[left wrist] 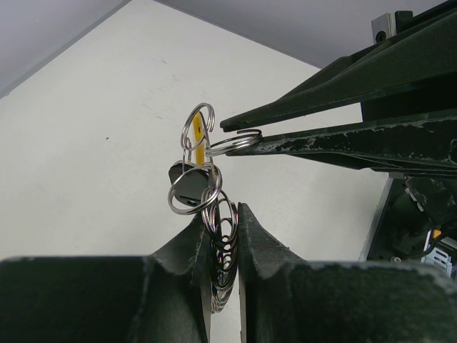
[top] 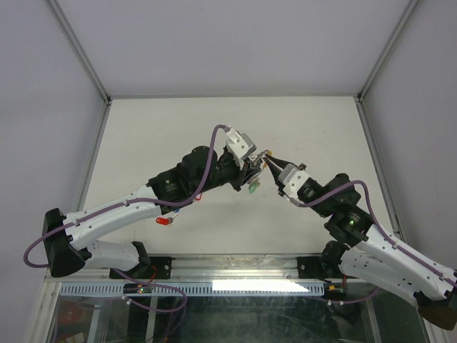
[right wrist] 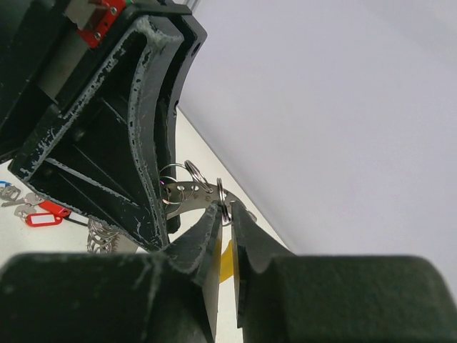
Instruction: Put the keys on the keyring
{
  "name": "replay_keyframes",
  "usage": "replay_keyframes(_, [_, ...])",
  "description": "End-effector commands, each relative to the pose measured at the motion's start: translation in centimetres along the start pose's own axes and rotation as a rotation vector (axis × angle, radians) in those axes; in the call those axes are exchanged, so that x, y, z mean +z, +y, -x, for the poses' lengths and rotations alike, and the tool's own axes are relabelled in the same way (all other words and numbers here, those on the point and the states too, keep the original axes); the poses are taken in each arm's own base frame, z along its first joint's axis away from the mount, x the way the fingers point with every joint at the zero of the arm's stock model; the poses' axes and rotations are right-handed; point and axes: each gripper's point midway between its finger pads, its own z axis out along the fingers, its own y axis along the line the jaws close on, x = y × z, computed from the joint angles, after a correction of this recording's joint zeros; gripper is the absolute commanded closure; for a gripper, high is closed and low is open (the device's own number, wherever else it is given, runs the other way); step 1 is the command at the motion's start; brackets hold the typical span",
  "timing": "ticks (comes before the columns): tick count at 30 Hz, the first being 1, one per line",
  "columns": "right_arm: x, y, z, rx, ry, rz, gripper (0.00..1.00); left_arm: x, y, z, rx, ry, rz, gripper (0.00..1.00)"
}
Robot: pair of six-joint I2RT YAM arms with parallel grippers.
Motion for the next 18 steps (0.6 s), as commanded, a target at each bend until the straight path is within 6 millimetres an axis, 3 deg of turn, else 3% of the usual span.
replay_keyframes(1, [0.16,-1.08,1.29,0.012,-0.043,-0.043,0.88,-0.78,-0.54,5.09,0.007,-0.141,-0.015,1.0])
replay_keyframes(7, [0.24,-1.11,1.4,0.012,-0.046,-0.042,0.88,-0.75,-0.62,5.21,0.009,-0.142,-0.02,1.0])
replay_keyframes(11, [0.26,-1.01,1.39,0.011,-0.047,-0.037,1.0,-0.67,-0.62,5.11,0.008,-0.139,-0.02,1.0])
replay_keyframes(18, [0.39,-1.18,1.96,0.047,-0.083,-0.055,1.0,-0.64,-0.59,5.08,0.009,-0.139,-0.018,1.0])
